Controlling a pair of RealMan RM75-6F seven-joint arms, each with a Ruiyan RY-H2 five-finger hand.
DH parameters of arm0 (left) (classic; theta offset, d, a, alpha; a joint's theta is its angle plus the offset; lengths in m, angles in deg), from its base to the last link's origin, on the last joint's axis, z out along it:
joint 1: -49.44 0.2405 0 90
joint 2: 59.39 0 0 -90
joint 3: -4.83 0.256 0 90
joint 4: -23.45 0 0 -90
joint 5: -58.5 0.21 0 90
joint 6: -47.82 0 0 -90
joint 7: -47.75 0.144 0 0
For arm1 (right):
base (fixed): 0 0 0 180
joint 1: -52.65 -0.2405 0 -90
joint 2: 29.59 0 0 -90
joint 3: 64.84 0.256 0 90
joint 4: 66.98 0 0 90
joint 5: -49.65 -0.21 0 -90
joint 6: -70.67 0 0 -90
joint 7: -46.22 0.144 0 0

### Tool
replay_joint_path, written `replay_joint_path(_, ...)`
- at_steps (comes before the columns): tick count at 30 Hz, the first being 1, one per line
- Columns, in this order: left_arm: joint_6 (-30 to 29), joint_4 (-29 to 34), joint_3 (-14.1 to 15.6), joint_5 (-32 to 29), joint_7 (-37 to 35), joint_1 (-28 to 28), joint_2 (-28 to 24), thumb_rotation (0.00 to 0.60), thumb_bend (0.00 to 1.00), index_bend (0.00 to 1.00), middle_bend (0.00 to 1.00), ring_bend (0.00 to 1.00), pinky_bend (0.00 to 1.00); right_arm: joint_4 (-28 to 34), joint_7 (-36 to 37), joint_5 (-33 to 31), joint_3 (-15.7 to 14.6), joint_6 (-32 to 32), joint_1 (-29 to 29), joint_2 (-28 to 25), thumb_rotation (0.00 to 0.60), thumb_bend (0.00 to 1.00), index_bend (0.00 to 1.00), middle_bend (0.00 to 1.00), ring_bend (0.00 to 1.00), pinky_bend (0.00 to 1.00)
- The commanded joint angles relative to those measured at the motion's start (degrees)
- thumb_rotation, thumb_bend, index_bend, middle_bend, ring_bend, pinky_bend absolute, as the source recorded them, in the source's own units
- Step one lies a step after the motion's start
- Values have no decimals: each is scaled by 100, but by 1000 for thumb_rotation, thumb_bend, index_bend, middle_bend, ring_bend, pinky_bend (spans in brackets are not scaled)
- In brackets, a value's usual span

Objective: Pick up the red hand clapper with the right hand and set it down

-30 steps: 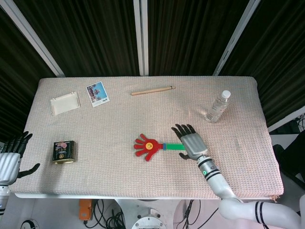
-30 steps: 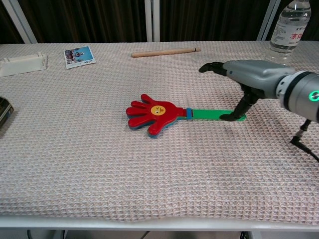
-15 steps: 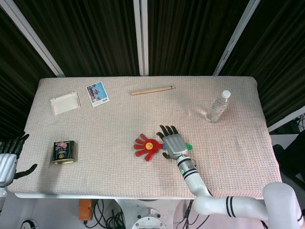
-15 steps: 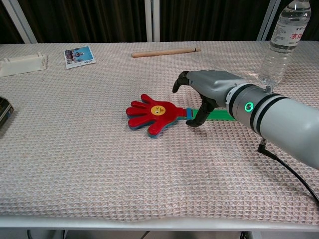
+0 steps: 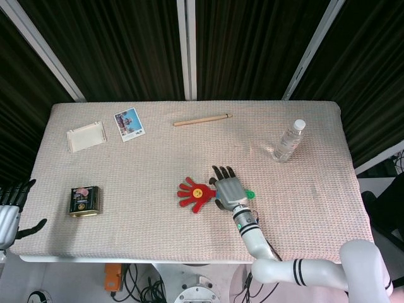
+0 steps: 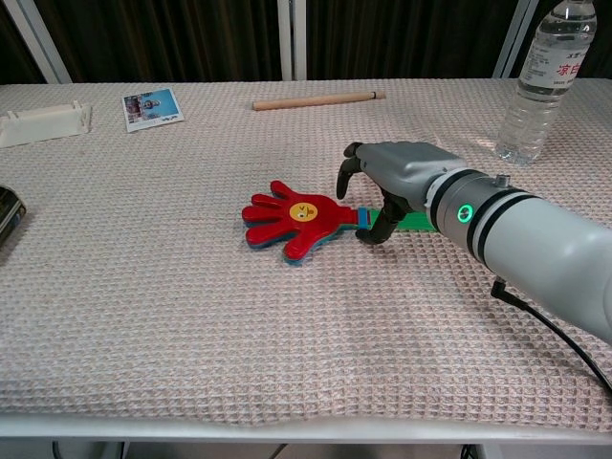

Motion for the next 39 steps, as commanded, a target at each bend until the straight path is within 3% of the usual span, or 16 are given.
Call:
replay_joint_path(1,-2,-3,3,9,-8,1,-2,600,175,36,0,0,14,-40,26,3,6,-1,-19,19,600,280,365,43,0,0)
replay_joint_path(23,4,-96,2,-15,-106,41,7,600,177,36,0,0,15,-355,3,-233,52,191,-297,137,600,296,389,75,0,0)
replay_joint_path(34,65,-126,35,-14,-169,52,19,600,177,36,0,0,14,-498,156,-89,50,185,-344,210,600,300,476,110,0,0)
replay_joint_path(39,89,-152,40,-21,-220,52,26,600,177,36,0,0,14,-608,201,-3,33,127,-347,290,600,312,584,166,0,0)
